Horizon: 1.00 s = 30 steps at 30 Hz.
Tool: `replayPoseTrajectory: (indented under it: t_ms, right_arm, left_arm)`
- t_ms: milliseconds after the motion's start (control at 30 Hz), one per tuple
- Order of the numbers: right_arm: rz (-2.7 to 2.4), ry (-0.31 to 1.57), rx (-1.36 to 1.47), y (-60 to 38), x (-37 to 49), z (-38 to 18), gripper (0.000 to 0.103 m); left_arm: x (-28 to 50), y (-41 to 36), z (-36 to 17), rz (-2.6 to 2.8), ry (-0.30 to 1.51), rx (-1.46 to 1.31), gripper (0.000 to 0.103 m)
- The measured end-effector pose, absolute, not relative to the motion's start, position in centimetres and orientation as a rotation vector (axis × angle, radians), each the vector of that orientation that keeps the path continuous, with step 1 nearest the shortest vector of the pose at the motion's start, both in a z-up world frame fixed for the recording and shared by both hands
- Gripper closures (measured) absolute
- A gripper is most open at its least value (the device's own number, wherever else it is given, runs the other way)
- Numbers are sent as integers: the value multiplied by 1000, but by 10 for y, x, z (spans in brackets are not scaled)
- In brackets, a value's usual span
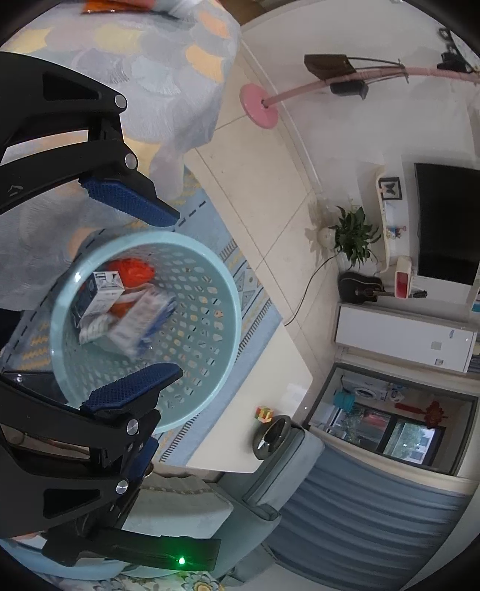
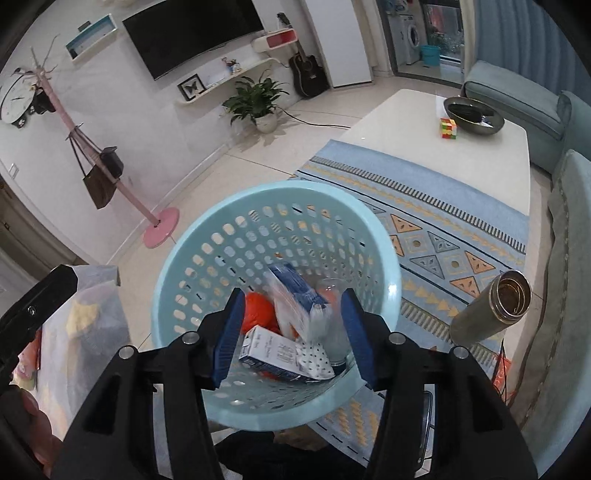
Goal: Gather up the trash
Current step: 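Move both tools back over the table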
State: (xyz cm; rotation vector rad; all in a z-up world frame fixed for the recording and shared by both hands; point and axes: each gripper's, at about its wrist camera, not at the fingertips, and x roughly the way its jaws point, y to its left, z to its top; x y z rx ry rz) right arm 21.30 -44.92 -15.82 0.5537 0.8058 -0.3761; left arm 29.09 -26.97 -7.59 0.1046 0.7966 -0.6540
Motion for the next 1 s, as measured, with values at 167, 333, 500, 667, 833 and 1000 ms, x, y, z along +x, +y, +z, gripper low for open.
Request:
replayPoseTrajectory:
  t_ms: [167, 333, 500, 667, 833, 1000]
  right_arm:
    - [-351, 794, 540, -436, 213, -144, 53]
    - [-317, 757, 490, -414, 208, -124, 53]
    - [-263, 739, 446, -385, 207, -108, 53]
    - [-187, 737, 387, -342, 215, -94, 52]
    - [-105, 732, 316, -298, 222, -81, 52]
    - [-10, 730, 244, -245, 228, -71, 45]
  left_arm:
    - [277, -253, -65, -646, 776, 88, 29]
    - [263, -226, -50, -621, 744, 57, 28]
    - [245, -187, -39, -572, 710, 25, 29]
    - [230, -138, -31, -501, 691, -16, 28]
    - [215, -89, -28, -395, 682, -16, 28]
    - [194, -36, -31, -294, 682, 5, 26]
